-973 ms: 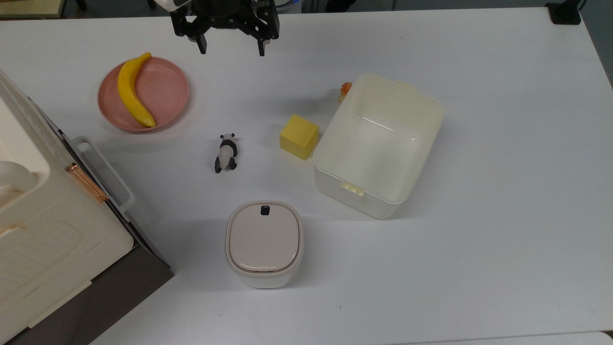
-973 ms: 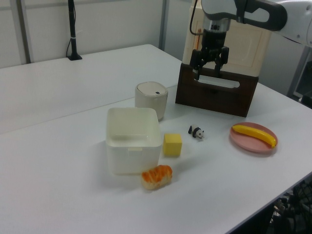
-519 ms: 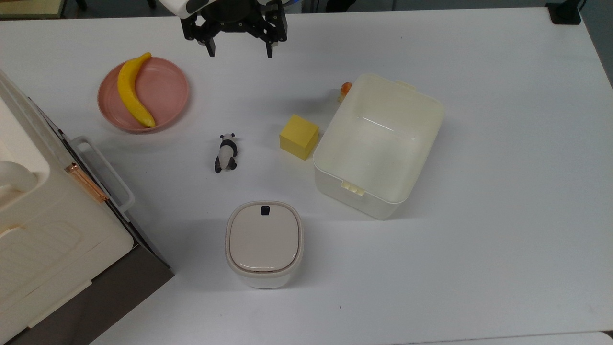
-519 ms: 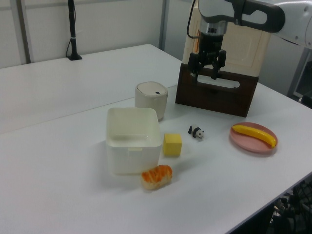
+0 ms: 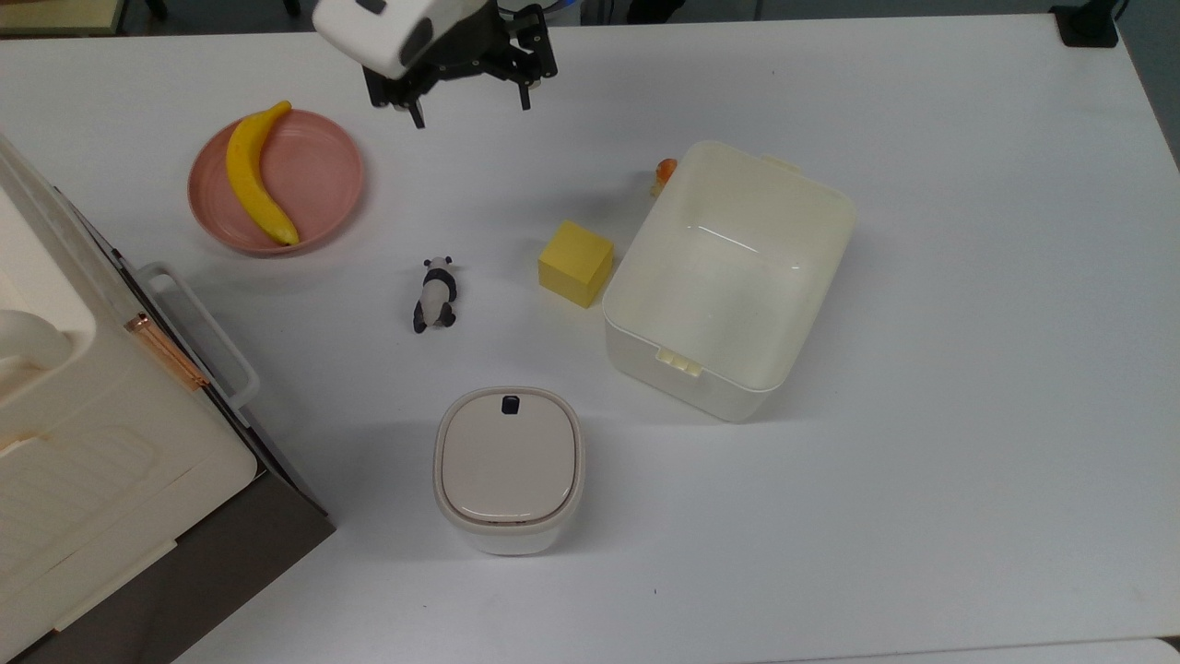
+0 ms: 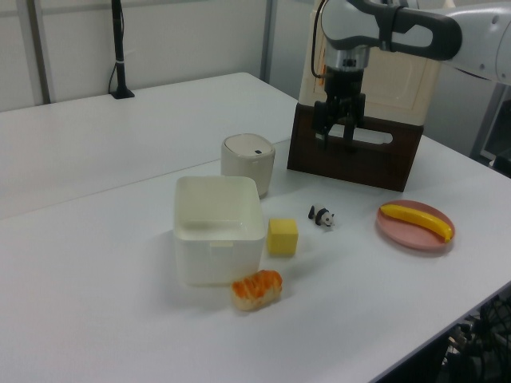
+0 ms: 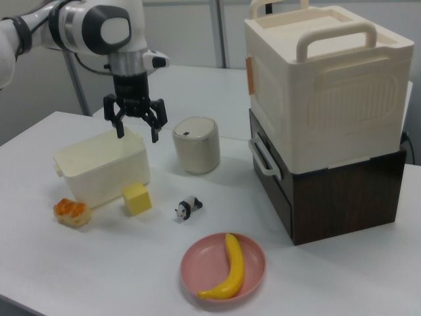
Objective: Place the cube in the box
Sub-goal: 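Move the gripper over the yellow cube and lower it around the cube, then close the gripper on the yellow cube and lift it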
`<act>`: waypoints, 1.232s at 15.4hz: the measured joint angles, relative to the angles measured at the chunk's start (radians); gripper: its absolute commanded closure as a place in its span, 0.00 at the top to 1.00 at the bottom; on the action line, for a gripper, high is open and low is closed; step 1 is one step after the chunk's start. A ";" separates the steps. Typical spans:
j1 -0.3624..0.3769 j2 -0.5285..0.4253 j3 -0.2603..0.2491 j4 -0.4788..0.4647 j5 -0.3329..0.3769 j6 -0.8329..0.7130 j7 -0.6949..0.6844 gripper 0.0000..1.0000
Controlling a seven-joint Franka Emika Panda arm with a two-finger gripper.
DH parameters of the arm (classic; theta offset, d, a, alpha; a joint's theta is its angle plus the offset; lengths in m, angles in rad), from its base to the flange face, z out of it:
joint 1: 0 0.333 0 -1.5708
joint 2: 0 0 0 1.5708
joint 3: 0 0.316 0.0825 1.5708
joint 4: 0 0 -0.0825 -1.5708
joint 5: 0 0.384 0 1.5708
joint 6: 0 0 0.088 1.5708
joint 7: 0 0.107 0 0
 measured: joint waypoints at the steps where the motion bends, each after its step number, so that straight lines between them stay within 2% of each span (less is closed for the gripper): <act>1: 0.003 0.000 0.000 -0.014 0.000 0.004 -0.079 1.00; 5: 0.041 0.007 0.001 -0.089 -0.002 0.076 -0.391 0.98; 9: 0.069 0.022 0.000 -0.143 -0.012 0.205 -0.578 0.96; 12: 0.100 0.056 0.001 -0.158 -0.035 0.273 -0.626 0.96; 19: 0.164 0.163 0.001 -0.220 -0.101 0.392 -0.630 0.96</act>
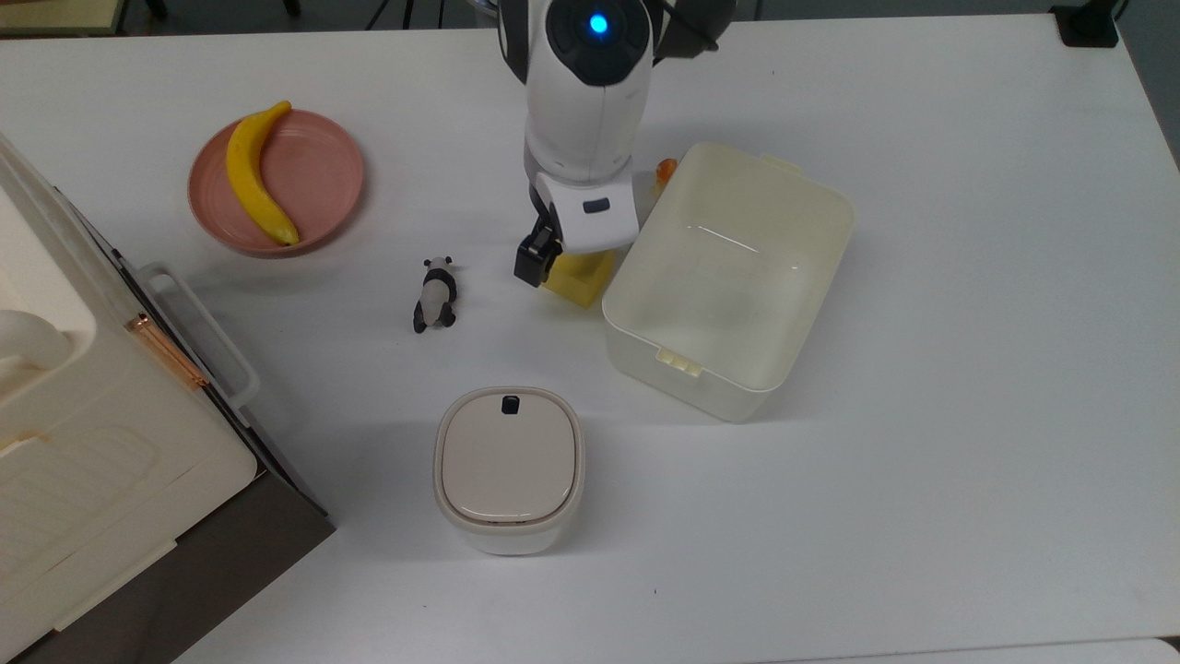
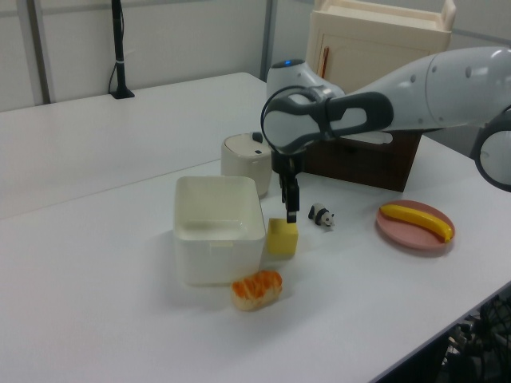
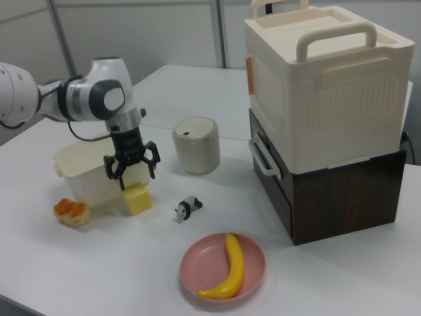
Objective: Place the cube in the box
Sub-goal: 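Close the gripper on the yellow cube and lift it, then carry the cube over the translucent box and release it inside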
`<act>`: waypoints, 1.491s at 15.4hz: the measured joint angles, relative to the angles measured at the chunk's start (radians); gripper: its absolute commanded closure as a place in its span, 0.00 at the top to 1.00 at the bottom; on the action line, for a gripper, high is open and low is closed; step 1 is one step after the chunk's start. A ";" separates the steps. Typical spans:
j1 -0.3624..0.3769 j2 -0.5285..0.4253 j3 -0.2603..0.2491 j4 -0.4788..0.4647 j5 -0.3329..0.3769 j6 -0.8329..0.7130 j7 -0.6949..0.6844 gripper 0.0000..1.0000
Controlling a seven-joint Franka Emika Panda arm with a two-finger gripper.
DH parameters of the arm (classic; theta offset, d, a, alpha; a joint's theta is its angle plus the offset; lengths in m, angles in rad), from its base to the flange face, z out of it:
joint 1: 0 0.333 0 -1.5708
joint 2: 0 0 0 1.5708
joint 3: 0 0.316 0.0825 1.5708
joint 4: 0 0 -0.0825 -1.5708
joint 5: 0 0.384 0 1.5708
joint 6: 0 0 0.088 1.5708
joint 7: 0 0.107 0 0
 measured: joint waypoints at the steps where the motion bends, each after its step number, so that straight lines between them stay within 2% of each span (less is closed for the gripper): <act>1: 0.006 0.005 0.000 -0.015 -0.011 0.013 0.000 0.96; 3: 0.018 0.015 0.000 -0.035 -0.024 0.031 0.000 0.96; 4: 0.020 0.019 0.000 -0.040 -0.030 0.032 0.000 0.91; 7: 0.021 0.031 0.000 -0.042 -0.037 0.032 0.000 0.66; 10: 0.021 0.038 -0.001 -0.042 -0.038 0.033 0.000 0.53; 15: 0.017 0.022 -0.010 -0.032 -0.038 0.033 0.000 0.52; 17: -0.006 -0.019 -0.015 -0.020 -0.038 0.017 -0.008 0.53; 19: -0.034 -0.054 -0.016 0.032 -0.033 -0.049 -0.025 0.55; 23: -0.050 -0.087 -0.016 0.160 0.047 -0.125 -0.031 0.59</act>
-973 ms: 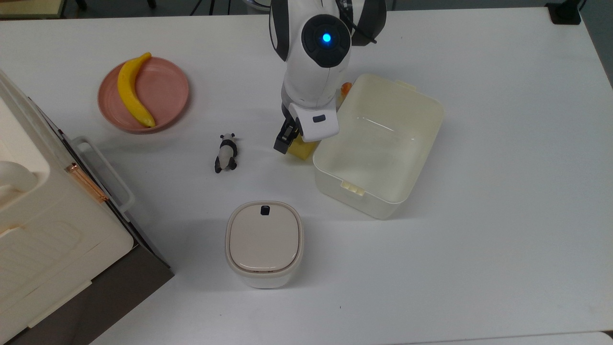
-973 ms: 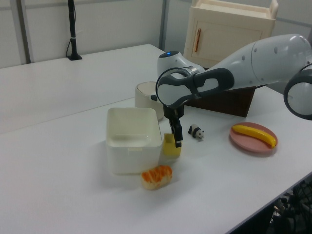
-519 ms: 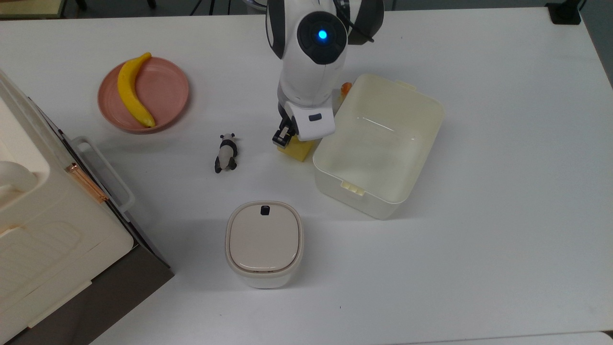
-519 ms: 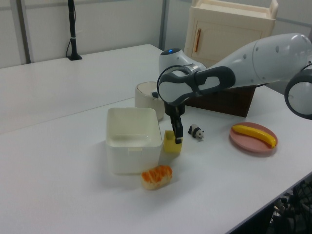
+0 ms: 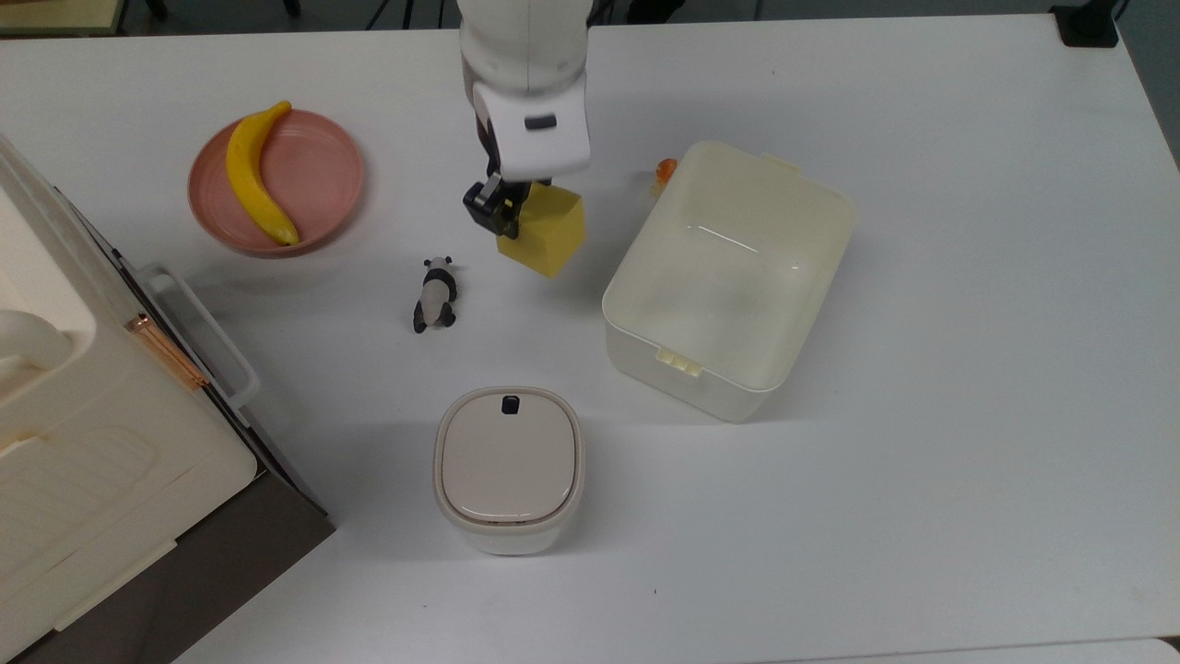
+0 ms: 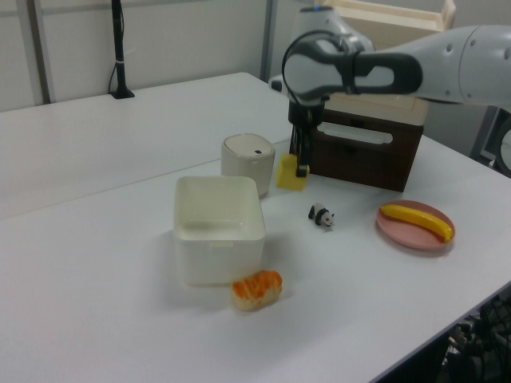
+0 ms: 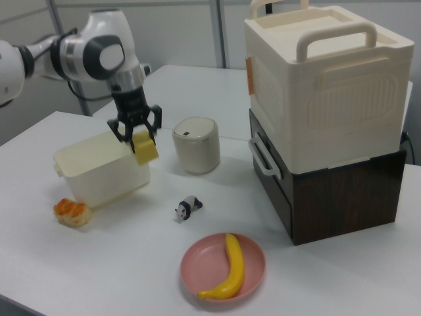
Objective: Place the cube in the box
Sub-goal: 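Carry the cube over the translucent box and release it inside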
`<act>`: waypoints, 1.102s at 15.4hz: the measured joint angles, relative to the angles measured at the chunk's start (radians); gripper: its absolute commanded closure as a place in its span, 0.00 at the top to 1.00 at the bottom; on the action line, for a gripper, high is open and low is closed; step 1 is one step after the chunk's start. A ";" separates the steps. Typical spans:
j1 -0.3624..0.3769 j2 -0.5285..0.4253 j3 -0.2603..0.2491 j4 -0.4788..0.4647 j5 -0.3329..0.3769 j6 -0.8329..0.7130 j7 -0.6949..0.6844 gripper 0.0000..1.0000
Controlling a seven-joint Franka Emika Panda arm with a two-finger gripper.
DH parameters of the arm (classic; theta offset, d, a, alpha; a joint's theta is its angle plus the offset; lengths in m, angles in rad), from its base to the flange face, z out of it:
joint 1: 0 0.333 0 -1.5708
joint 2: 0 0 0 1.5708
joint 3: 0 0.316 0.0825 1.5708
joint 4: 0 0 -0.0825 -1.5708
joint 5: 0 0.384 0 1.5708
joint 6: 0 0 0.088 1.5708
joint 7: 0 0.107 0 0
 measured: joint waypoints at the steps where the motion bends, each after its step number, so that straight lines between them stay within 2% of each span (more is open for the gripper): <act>1: 0.003 0.000 0.001 0.022 0.020 -0.001 0.007 0.60; 3: 0.015 0.003 0.009 0.051 0.040 -0.001 0.035 0.61; 6: 0.088 0.020 0.014 0.067 0.041 -0.001 0.102 0.62; 8: 0.137 0.046 0.014 0.079 0.041 -0.001 0.145 0.66; 9: 0.159 0.061 0.014 0.086 0.041 0.001 0.163 0.72; 10: 0.178 0.075 0.014 0.092 0.041 0.007 0.182 0.91; 11: 0.195 0.087 0.014 0.096 0.041 0.016 0.199 1.00; 17: 0.218 0.130 0.010 0.102 0.041 0.032 0.232 1.00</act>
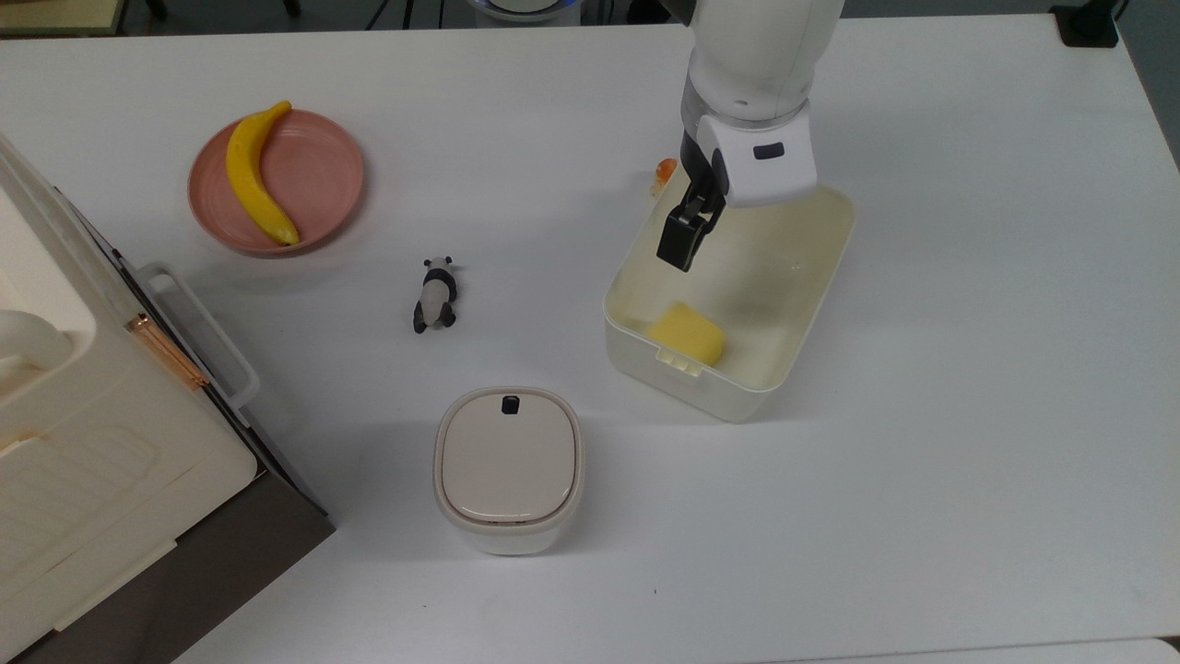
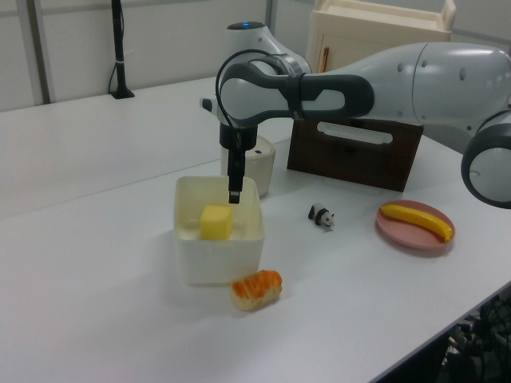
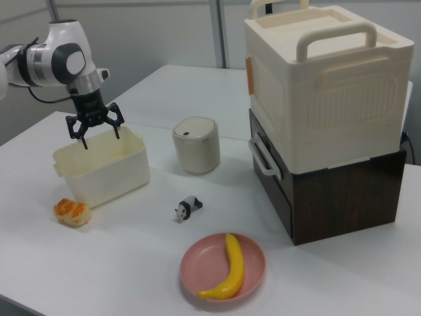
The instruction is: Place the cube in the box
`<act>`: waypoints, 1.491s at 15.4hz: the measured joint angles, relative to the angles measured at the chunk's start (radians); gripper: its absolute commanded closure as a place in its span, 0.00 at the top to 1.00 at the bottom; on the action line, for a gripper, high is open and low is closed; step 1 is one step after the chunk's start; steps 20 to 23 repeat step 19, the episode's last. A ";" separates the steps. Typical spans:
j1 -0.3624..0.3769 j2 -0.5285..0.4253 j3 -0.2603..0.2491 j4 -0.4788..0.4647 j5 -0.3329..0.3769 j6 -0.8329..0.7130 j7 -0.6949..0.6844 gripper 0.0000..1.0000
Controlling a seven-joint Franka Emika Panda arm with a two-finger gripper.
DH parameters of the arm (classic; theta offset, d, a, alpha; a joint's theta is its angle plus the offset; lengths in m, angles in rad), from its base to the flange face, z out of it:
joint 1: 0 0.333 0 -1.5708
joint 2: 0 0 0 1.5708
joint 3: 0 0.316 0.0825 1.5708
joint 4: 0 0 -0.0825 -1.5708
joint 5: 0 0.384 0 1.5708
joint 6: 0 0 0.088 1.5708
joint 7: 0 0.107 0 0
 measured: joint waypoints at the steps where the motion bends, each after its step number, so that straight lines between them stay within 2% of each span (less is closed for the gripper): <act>1: -0.002 -0.001 -0.002 0.005 0.000 0.000 0.013 1.00; 5: -0.040 -0.036 -0.002 0.029 0.000 -0.014 0.125 1.00; 10: -0.176 -0.137 0.008 0.032 0.000 -0.171 0.337 1.00; 15: -0.296 -0.217 0.011 0.032 0.000 -0.212 0.585 1.00; 19: -0.342 -0.222 0.012 0.028 -0.001 -0.214 0.638 1.00; 23: -0.342 -0.222 0.012 0.028 -0.001 -0.214 0.638 1.00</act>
